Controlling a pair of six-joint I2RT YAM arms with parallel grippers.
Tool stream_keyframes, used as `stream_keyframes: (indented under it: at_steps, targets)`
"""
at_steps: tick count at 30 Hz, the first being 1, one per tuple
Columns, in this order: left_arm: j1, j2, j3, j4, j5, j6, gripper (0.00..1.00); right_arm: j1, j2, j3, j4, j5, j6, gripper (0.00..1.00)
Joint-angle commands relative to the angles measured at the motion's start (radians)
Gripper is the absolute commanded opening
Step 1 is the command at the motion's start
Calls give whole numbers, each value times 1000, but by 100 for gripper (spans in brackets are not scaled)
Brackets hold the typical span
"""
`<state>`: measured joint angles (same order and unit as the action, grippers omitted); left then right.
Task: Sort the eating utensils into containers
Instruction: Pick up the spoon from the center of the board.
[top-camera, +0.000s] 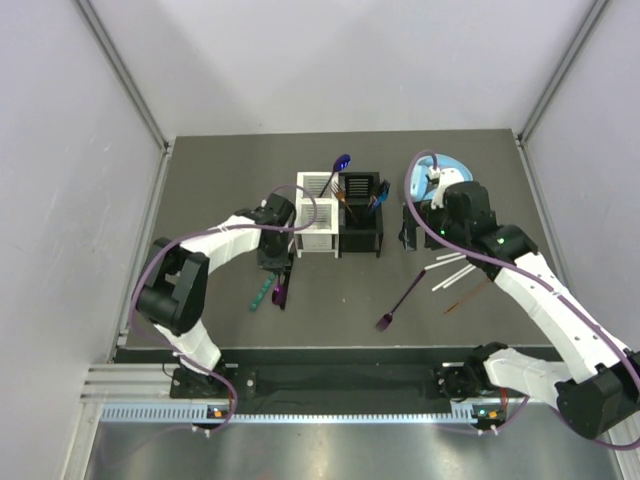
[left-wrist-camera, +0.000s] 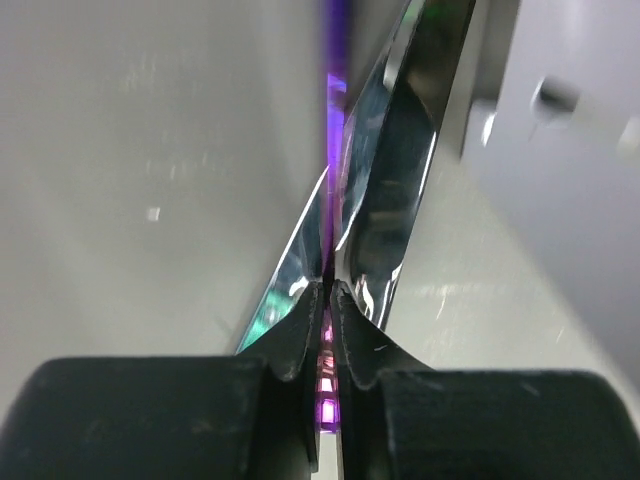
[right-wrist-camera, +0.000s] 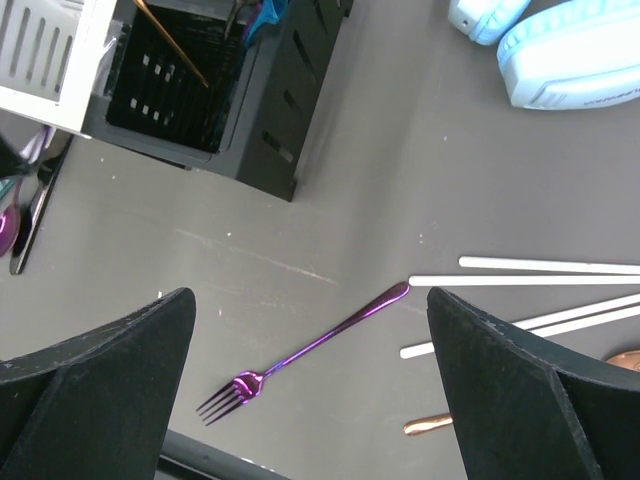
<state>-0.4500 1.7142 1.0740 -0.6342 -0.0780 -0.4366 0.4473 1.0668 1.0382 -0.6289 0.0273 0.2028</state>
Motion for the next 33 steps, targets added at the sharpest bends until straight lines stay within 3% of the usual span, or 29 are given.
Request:
stream_keyframes:
  at_steps: [1,9,15,23,33]
  targets:
    - [16,-123,1,-85,-9,-7,0,-13,-27,-18,46,-23,0,100]
    - [40,-235,72,-165,-45,30,0,-13,-19,-27,60,-55,4,100]
    - [79,-294,92,-142,73,-1,0,-13,-19,-36,67,-59,9,100]
    - [109,-335,236,-162,225,-28,0,-13,-18,-46,80,-52,20,99]
    - [158,-309,403,-110,472,-183,0,-15,-10,-43,84,-40,26,100]
